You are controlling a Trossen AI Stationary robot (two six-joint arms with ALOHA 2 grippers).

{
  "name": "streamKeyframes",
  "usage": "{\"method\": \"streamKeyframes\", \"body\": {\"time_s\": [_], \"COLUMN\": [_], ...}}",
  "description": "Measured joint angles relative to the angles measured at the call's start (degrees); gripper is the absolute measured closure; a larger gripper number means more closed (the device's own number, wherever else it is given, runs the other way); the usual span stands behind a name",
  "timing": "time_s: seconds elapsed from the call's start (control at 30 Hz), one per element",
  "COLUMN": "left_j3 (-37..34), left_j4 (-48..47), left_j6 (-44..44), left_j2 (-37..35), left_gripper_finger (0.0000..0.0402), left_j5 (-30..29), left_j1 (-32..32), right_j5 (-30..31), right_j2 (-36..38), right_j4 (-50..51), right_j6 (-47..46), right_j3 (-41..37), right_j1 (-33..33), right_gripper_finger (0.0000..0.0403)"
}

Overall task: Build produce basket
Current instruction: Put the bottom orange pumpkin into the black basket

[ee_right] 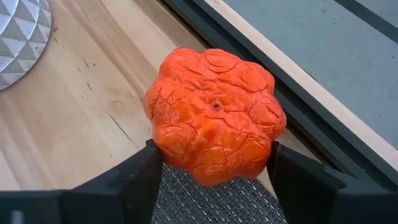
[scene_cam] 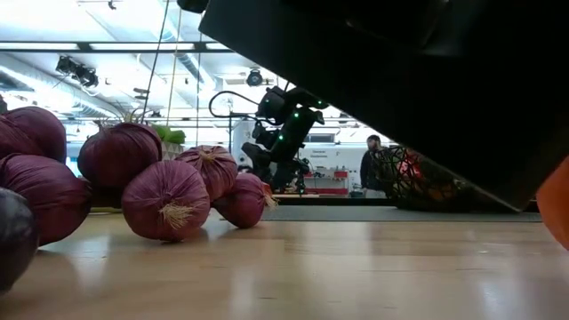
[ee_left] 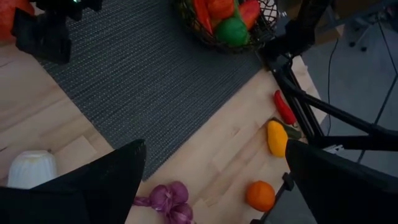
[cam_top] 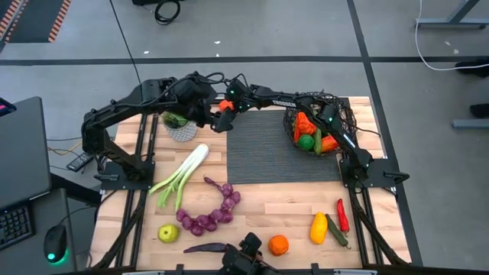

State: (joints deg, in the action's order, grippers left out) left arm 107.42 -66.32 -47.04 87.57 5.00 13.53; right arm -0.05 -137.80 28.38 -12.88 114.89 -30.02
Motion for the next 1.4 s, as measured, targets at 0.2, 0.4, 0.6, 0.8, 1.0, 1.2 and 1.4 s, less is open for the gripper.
{"method": "streamKeyframes", "body": {"time_s": [0.2, 0.4, 0.6, 0.8, 1.0, 1.2, 1.4], "left_j3": [0.0, 0.0, 0.0, 0.0, 0.0, 0.0, 0.0], "left_j4": [-0.1, -0.1, 0.0, 0.1, 1.7, 6.3, 6.9], "left_j6": [-0.6, -1.2, -0.3, 1.2, 2.7, 2.8, 3.2], "left_j2": [0.0, 0.0, 0.0, 0.0, 0.0, 0.0, 0.0], "left_gripper_finger": [0.0011, 0.0011, 0.0011, 0.0011, 0.0011, 0.0011, 0.0011], "left_j5": [0.0, 0.0, -1.1, -3.0, -4.9, -5.4, -5.4], "left_j1": [-1.0, -2.0, -2.2, -2.1, -2.1, -2.1, -2.1], "right_j5": [0.0, -0.7, -1.5, -1.5, -1.5, 1.0, 4.3], "right_j2": [0.0, 2.1, 6.7, 14.2, 22.6, 30.0, 35.3], "right_j4": [0.0, 2.0, 6.6, 17.3, 27.6, 37.5, 48.2], "right_j6": [0.0, -0.5, -0.4, 0.5, 1.1, 0.5, -1.0], "right_j3": [0.0, 0.8, 1.4, 1.4, 1.4, 1.4, 1.4], "right_j1": [0.0, 0.2, 1.0, 1.1, 0.7, -0.3, -1.0], "right_gripper_finger": [0.0152, 0.0152, 0.0152, 0.0153, 0.0153, 0.0153, 0.0152]}}
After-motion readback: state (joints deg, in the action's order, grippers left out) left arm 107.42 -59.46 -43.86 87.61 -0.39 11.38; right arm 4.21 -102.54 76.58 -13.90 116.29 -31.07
